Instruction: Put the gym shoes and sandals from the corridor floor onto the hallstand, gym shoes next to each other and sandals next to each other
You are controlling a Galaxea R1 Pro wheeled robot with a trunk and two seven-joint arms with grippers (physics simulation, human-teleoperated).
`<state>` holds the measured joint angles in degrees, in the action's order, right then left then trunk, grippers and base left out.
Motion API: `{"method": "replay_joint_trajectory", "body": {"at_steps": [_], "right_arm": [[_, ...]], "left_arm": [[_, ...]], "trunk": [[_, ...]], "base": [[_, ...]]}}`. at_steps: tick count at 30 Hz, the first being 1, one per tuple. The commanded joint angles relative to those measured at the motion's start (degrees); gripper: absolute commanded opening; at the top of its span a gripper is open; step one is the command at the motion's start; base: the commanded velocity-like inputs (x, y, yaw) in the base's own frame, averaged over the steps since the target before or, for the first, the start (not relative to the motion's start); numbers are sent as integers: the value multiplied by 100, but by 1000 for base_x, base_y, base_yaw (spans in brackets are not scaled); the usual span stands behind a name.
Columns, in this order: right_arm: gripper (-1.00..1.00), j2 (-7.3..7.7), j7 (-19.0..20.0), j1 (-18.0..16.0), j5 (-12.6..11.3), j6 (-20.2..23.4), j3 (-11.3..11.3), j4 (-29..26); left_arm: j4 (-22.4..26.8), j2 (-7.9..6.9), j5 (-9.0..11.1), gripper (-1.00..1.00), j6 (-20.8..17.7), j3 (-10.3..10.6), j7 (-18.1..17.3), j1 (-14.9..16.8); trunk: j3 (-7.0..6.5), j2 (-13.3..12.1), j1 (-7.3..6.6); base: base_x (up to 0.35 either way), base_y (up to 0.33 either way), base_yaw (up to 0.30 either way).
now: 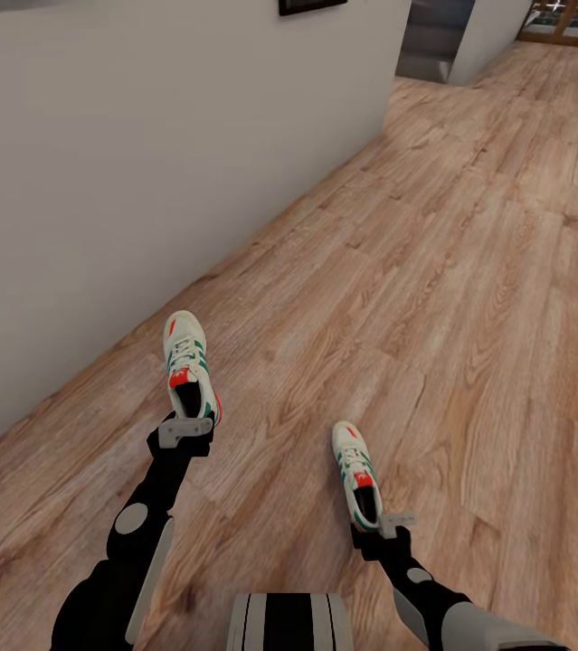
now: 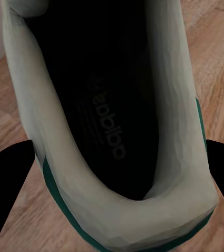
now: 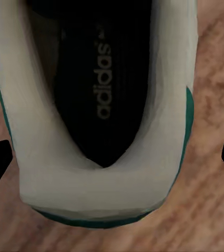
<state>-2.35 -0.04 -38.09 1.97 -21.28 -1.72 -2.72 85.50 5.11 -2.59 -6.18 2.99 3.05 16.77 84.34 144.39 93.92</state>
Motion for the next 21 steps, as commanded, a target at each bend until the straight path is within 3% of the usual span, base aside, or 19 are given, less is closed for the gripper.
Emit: {"method": "replay_joint_trajectory", "body": {"at_steps": [1,6,17,18,21], "right_arm": [[100,2,-5,-1,-97,-17,-14,3],[100,2,-5,-2,-287,-17,-19,0],[100,5,-5,-5,-320,-17,-19,6],[-100,4,-5,-3,-320,-17,-20,7],[-100,0,-5,-3,-320,-17,-21,8]], "left_arm": [[9,-1,-31,-100,-32,7,38,1],[9,-1,-31,-100,-32,7,38,1],[9,-1,-30,-100,-32,9,38,1],[8,-1,-29,-100,-32,9,38,1],[7,-1,-29,-100,-32,9,38,1]], "trunk": [[3,1,0],[3,1,0],[3,1,0],[3,1,0],[3,1,0]], "base": [[34,0,0],[12,0,0],[1,0,0],[0,0,0],[0,0,0]]}}
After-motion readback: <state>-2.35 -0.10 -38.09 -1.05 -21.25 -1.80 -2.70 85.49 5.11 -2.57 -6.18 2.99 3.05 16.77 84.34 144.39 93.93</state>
